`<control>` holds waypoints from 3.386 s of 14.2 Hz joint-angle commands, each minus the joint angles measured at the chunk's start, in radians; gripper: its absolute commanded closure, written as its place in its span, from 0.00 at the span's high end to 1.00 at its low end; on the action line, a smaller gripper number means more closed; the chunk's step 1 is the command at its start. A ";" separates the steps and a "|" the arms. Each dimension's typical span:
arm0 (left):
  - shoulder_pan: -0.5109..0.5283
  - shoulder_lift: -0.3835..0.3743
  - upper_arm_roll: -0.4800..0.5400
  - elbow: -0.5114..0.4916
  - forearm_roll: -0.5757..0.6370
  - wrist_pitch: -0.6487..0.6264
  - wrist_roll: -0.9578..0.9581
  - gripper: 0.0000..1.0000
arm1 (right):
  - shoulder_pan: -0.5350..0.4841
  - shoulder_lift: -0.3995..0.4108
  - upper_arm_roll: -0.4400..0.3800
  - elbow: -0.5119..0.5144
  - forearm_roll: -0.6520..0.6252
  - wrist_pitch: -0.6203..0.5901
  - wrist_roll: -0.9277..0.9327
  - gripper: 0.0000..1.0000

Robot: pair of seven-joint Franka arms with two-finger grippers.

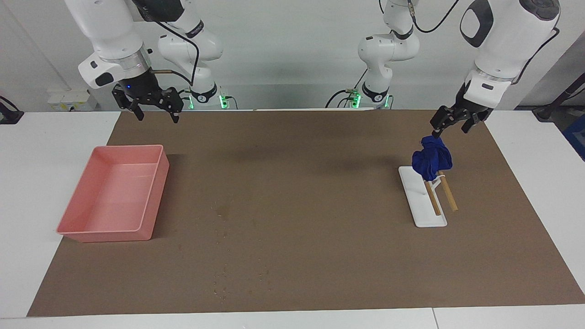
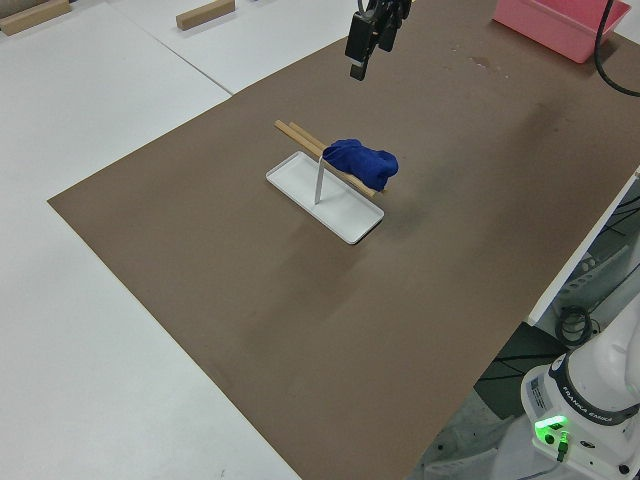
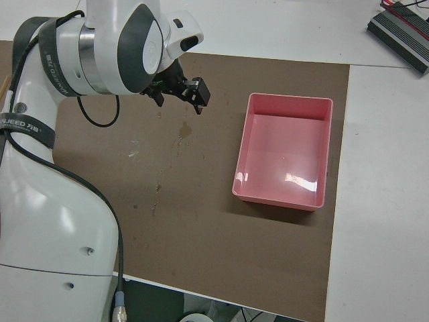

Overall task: Wipe water with towel using both arms
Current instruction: 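Grasp the blue cloth on the white tray with the left gripper, then lift the cloth with the left gripper while the right gripper approaches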

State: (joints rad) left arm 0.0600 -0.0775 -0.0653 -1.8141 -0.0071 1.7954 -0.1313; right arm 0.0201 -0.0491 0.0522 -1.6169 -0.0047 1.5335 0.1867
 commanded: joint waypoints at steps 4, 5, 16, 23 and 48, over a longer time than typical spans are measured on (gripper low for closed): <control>0.064 -0.108 -0.004 -0.237 -0.001 0.140 0.107 1.00 | -0.006 -0.031 0.002 -0.037 0.023 0.014 -0.003 1.00; 0.063 -0.113 -0.005 -0.275 -0.001 0.177 0.105 1.00 | -0.006 -0.032 0.002 -0.041 0.023 0.014 -0.001 1.00; 0.046 -0.113 -0.008 -0.441 -0.001 0.349 0.110 0.93 | -0.006 -0.034 0.002 -0.044 0.023 0.013 0.011 1.00; 0.040 -0.093 -0.010 -0.384 -0.004 0.308 0.040 0.00 | -0.006 -0.035 0.002 -0.044 0.023 0.013 0.020 1.00; -0.497 -0.033 -0.017 -0.110 -0.243 0.306 -1.692 0.00 | 0.215 0.043 0.005 -0.051 0.363 0.329 1.140 1.00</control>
State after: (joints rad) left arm -0.3885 -0.1225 -0.1011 -1.9744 -0.2321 2.0794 -1.6967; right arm 0.2249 -0.0186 0.0579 -1.6566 0.3088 1.8200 1.2409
